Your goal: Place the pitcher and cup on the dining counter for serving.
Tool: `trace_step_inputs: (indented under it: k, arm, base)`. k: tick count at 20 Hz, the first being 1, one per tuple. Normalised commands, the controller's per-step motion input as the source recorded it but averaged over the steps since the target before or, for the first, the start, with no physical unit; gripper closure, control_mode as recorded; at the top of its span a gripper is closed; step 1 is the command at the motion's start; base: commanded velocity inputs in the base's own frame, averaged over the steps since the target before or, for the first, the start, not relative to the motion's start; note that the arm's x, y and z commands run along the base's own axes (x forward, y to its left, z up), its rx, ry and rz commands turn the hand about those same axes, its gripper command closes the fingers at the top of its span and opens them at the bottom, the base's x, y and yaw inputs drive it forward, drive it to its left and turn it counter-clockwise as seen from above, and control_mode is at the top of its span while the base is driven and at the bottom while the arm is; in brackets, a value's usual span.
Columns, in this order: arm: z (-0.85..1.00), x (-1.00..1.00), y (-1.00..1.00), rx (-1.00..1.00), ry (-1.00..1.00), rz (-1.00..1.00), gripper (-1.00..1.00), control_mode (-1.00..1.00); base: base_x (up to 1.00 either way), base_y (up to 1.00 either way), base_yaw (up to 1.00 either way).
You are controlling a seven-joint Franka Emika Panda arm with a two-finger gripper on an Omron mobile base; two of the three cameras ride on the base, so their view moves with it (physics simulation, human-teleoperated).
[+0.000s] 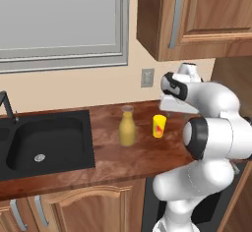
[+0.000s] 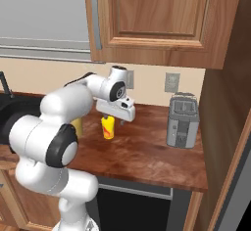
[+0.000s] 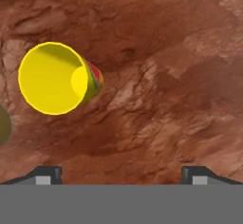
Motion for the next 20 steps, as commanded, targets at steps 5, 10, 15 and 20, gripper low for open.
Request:
trace_step_inputs:
  k: [5, 10, 15, 20]
  arm:
    - [-0.21, 0.32, 0.00, 0.00, 0.00, -0.06, -1.00, -1.00]
    - [-0.26, 0.32, 0.00, 0.00, 0.00, -0.06, -1.00, -1.00]
    - [-0.33, 0.34, 0.12, 0.00, 0.00, -0.07, -1.00, -1.00]
    - [-0.37, 0.27, 0.13, 0.00, 0.00, -0.06, -1.00, -1.00]
  base:
    - [0.00, 0.00, 0.00]
    - [0.00, 0.00, 0.00]
    - [0.00, 0.00, 0.00]
    - [0.00, 0.00, 0.00]
